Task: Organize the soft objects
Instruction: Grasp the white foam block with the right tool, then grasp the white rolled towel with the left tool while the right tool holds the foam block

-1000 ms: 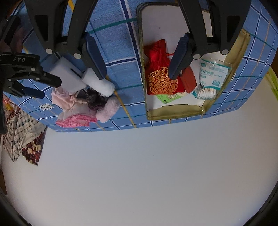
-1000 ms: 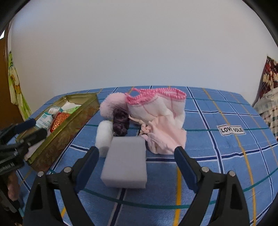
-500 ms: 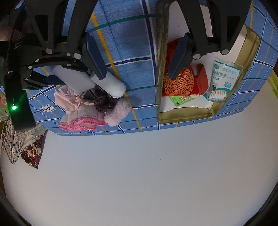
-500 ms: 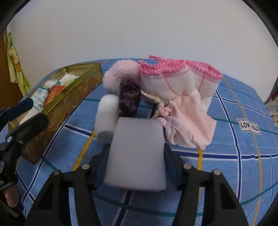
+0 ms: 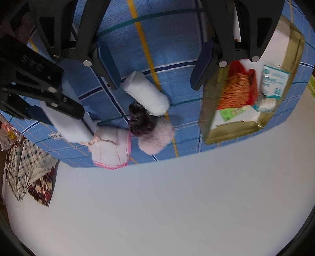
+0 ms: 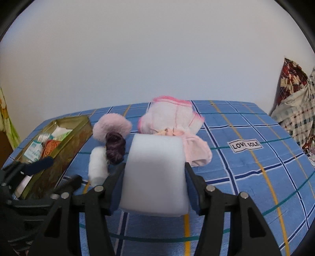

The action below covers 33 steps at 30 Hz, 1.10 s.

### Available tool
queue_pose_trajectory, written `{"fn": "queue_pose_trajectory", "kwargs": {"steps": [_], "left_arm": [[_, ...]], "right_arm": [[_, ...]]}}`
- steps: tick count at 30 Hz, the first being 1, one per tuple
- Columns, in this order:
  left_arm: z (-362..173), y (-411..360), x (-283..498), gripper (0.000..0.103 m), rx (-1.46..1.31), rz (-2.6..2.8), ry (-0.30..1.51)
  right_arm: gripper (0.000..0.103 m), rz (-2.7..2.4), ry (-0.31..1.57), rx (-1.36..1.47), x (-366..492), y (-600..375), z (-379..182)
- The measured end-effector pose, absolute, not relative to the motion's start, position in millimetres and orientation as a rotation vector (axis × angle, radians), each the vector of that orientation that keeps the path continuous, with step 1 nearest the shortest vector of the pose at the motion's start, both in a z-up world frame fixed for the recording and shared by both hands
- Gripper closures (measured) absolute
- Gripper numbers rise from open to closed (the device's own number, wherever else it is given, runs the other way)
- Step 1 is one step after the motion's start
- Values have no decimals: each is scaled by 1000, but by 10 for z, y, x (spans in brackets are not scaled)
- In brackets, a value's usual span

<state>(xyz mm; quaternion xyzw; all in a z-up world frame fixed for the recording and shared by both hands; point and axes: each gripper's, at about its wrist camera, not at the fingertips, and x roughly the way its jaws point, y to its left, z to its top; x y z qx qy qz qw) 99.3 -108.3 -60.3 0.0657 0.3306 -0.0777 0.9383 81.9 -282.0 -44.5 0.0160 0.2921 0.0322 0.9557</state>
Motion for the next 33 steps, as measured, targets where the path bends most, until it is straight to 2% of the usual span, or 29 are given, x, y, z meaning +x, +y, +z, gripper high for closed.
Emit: {"fn": "queue_pose_trajectory", "kwargs": {"steps": [8,27,28,29,33], "left_arm": [[-783,-1082,1407,28,44,-170,806],[-832,-1116,1588,28,10,-186,846],[-831,-1113,1587,29,7,-187,845],[-826,-1108,1578,39,1,-197,841],[-828,-1079,1524,51,-13,-243,850]], "right_arm": [[45,57,562,16,769,-2751,-411],[45,68,582,10,796,-2741,-432],[45,68,582,9,795,-2738,-431],[45,68,581,9,800,-2743,-436],[45,67,578,10,794,-2744,-438]]}}
